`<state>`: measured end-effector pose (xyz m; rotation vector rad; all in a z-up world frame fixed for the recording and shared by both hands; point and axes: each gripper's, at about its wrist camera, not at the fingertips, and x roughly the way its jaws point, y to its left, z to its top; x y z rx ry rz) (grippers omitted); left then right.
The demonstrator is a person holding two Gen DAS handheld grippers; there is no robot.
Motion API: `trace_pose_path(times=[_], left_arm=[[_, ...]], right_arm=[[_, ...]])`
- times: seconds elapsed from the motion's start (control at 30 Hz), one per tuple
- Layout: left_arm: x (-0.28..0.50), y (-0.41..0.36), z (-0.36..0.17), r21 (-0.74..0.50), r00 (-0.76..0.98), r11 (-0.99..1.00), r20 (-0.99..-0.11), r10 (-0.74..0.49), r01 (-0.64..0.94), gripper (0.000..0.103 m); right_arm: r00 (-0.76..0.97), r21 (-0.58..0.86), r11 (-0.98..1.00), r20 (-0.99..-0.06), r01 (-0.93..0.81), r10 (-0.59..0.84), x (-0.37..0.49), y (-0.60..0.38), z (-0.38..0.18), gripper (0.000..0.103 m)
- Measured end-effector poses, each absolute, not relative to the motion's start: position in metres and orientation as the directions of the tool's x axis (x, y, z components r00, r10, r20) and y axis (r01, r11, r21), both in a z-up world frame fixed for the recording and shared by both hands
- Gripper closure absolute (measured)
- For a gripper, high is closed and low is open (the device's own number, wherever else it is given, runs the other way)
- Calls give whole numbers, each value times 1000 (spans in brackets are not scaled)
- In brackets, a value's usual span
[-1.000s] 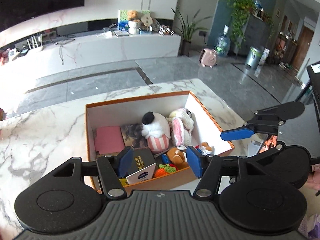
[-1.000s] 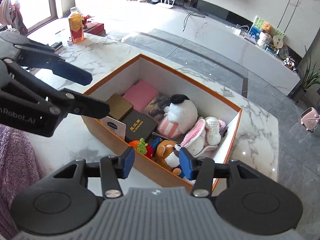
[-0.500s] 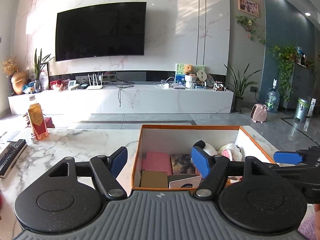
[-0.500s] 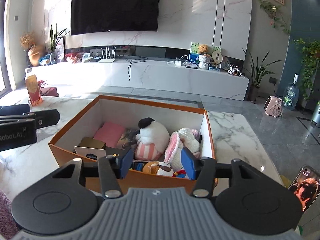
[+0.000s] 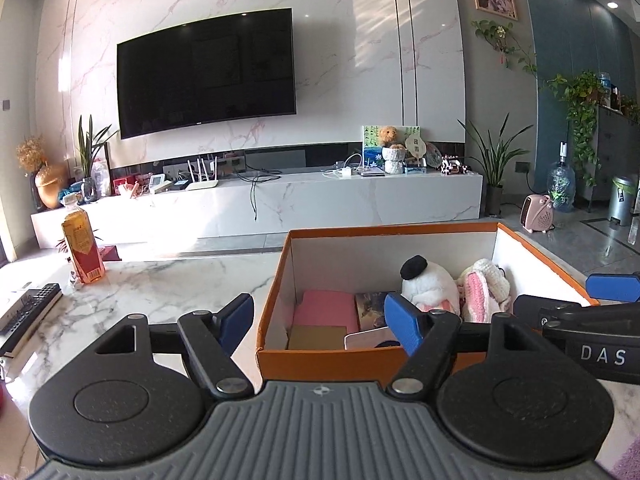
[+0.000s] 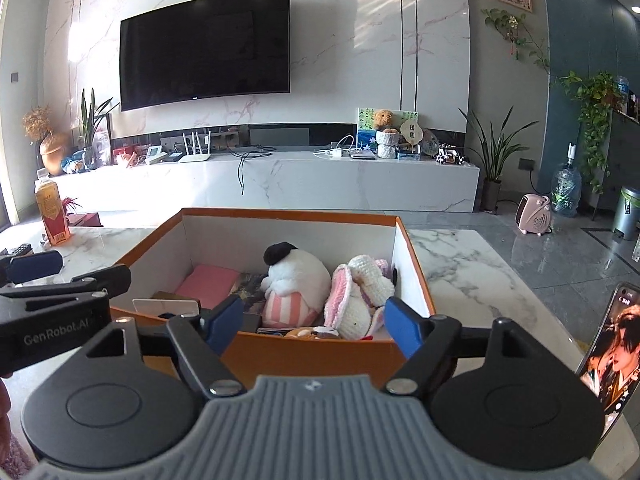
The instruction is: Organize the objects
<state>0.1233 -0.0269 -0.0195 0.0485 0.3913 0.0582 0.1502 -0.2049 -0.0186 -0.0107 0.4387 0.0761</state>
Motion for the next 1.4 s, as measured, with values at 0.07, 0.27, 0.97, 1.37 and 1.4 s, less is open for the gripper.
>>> trace_pose_path(times=[0.07,0.27,0.97,1.37,1.4], left_arm=[[124,-27,-21,58,922,997,-382,67,-48,18],[127,-31,-25,100,926,993,-367,89,-56,16],[134,-29,-36,99,909,993,-404,102,-67,13],[131,-30,-36,107,914,993,-395,94,-55,13],[131,-30,-35,105,914,993,-395,93,-56,13]], right_arm=[[900,8,997,-430,-77,73,152,-205,-22,24],[898,32,996,-431,-83,89,154,-206,-25,23],[888,50,996,-451,-73,88,155,-210,-37,23],[888,51,997,-453,-66,82,156,-212,-37,23],[888,49,997,-452,-66,81,156,-212,-37,23]])
